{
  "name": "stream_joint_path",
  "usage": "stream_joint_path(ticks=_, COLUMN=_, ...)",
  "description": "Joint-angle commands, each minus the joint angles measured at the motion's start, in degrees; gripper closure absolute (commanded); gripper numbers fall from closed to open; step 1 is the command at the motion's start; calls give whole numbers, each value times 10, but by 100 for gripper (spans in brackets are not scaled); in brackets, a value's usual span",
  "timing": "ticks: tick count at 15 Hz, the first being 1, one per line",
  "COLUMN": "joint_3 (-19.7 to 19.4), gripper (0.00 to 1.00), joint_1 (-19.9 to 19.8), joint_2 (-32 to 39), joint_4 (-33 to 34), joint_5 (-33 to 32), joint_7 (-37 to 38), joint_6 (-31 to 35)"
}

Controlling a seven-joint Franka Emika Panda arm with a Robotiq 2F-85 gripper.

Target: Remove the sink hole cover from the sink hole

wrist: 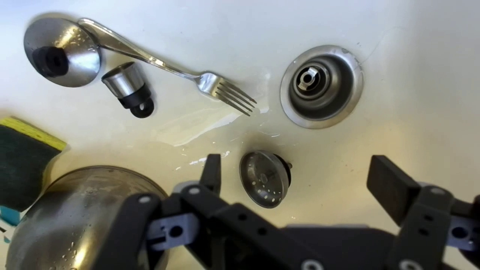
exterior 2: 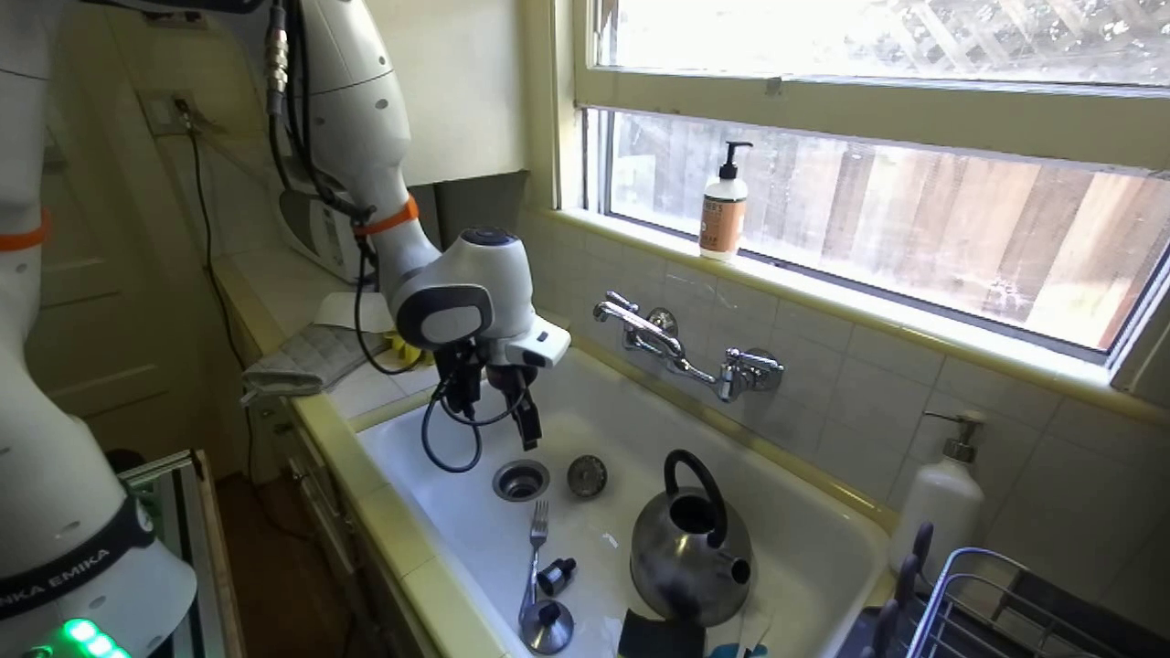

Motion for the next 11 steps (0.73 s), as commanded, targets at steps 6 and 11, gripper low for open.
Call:
stream_joint_path(ticks=6, joint_3=-9, gripper=0, joint_1=7, joint_2=-20, joint_4=-16, joint_5=-16, joint_7=4, joint_6=-1)
stream_joint_path(ticks=11, joint_3=-10, gripper=0, joint_1=9, joint_2=-21, joint_4=-17, joint_5=-16, joint_7=4, joint_6=-1)
